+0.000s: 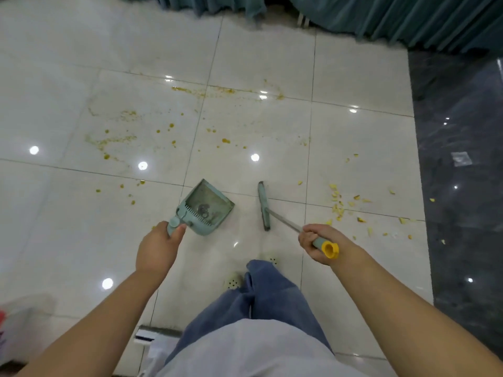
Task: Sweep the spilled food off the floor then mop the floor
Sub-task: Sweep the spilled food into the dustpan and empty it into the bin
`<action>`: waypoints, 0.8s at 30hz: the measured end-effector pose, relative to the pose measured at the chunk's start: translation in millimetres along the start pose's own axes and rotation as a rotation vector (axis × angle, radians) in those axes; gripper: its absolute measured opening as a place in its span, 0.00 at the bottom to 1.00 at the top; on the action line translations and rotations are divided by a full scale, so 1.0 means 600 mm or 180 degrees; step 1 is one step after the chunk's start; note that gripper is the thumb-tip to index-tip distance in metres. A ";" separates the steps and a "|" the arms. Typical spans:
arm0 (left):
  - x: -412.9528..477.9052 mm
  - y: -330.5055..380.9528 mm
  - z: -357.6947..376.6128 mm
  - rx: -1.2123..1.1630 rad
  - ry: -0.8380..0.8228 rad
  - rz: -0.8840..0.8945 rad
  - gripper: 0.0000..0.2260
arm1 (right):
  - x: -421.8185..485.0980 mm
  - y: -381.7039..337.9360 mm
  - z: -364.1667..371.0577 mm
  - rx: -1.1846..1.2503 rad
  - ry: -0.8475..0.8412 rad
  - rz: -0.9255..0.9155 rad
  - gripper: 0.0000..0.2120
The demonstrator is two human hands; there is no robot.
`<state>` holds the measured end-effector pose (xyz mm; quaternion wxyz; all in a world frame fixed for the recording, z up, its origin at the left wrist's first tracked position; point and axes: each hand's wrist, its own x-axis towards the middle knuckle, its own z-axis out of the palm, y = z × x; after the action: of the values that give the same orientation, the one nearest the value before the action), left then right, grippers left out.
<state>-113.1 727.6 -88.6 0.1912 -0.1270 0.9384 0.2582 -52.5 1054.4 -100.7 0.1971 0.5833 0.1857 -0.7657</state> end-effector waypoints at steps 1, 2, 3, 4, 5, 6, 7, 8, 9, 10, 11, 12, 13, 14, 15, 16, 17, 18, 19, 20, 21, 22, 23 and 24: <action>-0.004 -0.015 -0.009 -0.0046 0.0050 -0.0039 0.17 | 0.001 0.017 0.010 -0.0103 -0.0011 0.0074 0.03; -0.008 -0.027 -0.017 -0.0083 0.0094 -0.0067 0.17 | 0.002 0.033 0.019 -0.0194 -0.0034 0.0161 0.03; -0.011 -0.038 -0.024 -0.0101 0.0131 -0.0086 0.17 | 0.003 0.048 0.029 -0.0269 -0.0049 0.0242 0.04; -0.014 -0.047 -0.030 -0.0097 0.0159 -0.0105 0.16 | 0.005 0.063 0.039 -0.0330 -0.0046 0.0315 0.04; -0.018 -0.055 -0.036 -0.0080 0.0173 -0.0120 0.16 | 0.008 0.078 0.047 -0.0378 -0.0040 0.0375 0.05; -0.021 -0.062 -0.041 -0.0070 0.0180 -0.0128 0.16 | 0.010 0.092 0.054 -0.0403 -0.0053 0.0424 0.06; -0.024 -0.067 -0.044 -0.0074 0.0195 -0.0130 0.16 | 0.014 0.103 0.060 -0.0397 -0.0085 0.0472 0.05; -0.027 -0.071 -0.046 -0.0075 0.0206 -0.0129 0.15 | 0.018 0.113 0.065 -0.0362 -0.0106 0.0506 0.05; -0.031 -0.074 -0.047 -0.0069 0.0210 -0.0135 0.15 | 0.022 0.121 0.068 -0.0325 -0.0114 0.0533 0.04; -0.034 -0.077 -0.047 -0.0062 0.0204 -0.0152 0.16 | 0.028 0.126 0.070 -0.0300 -0.0112 0.0548 0.04; -0.036 -0.080 -0.045 -0.0061 0.0192 -0.0170 0.16 | 0.034 0.127 0.071 -0.0292 -0.0103 0.0551 0.04; -0.040 -0.082 -0.042 -0.0068 0.0168 -0.0184 0.16 | 0.040 0.125 0.069 -0.0298 -0.0081 0.0538 0.04; -0.044 -0.082 -0.038 -0.0087 0.0141 -0.0185 0.16 | 0.044 0.117 0.066 -0.0299 -0.0060 0.0514 0.04; -0.047 -0.082 -0.033 -0.0104 0.0117 -0.0177 0.15 | 0.048 0.106 0.063 -0.0287 -0.0063 0.0482 0.04; -0.051 -0.079 -0.028 -0.0106 0.0100 -0.0166 0.15 | 0.051 0.092 0.057 -0.0242 -0.0086 0.0454 0.04; -0.055 -0.075 -0.023 -0.0091 0.0087 -0.0164 0.16 | 0.054 0.075 0.050 -0.0162 -0.0120 0.0427 0.05; -0.058 -0.068 -0.018 -0.0068 0.0073 -0.0167 0.16 | 0.055 0.058 0.041 -0.0044 -0.0153 0.0404 0.05; -0.061 -0.060 -0.012 -0.0037 0.0053 -0.0168 0.16 | 0.057 0.039 0.030 0.0107 -0.0195 0.0361 0.05; -0.063 -0.051 -0.005 0.0003 0.0034 -0.0160 0.16 | 0.057 0.021 0.018 0.0278 -0.0237 0.0291 0.03; -0.066 -0.039 0.003 0.0053 0.0021 -0.0138 0.17 | 0.057 0.001 0.003 0.0424 -0.0273 0.0194 0.02; -0.069 -0.026 0.011 0.0102 0.0009 -0.0111 0.17 | 0.057 -0.021 -0.013 0.0553 -0.0291 0.0110 0.01; -0.072 -0.012 0.021 0.0148 -0.0015 -0.0084 0.17 | 0.055 -0.044 -0.030 0.0649 -0.0320 0.0061 0.01; -0.075 0.006 0.032 0.0191 -0.0044 -0.0050 0.17 | 0.054 -0.069 -0.048 0.0760 -0.0343 0.0056 0.03; -0.079 0.024 0.045 0.0240 -0.0070 -0.0004 0.17 | 0.052 -0.097 -0.067 0.0876 -0.0386 0.0057 0.05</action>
<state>-67.8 760.6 -83.4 0.2064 -0.1174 0.9452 0.2239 -57.4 1121.9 -137.7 0.1330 0.5591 0.0615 -0.8160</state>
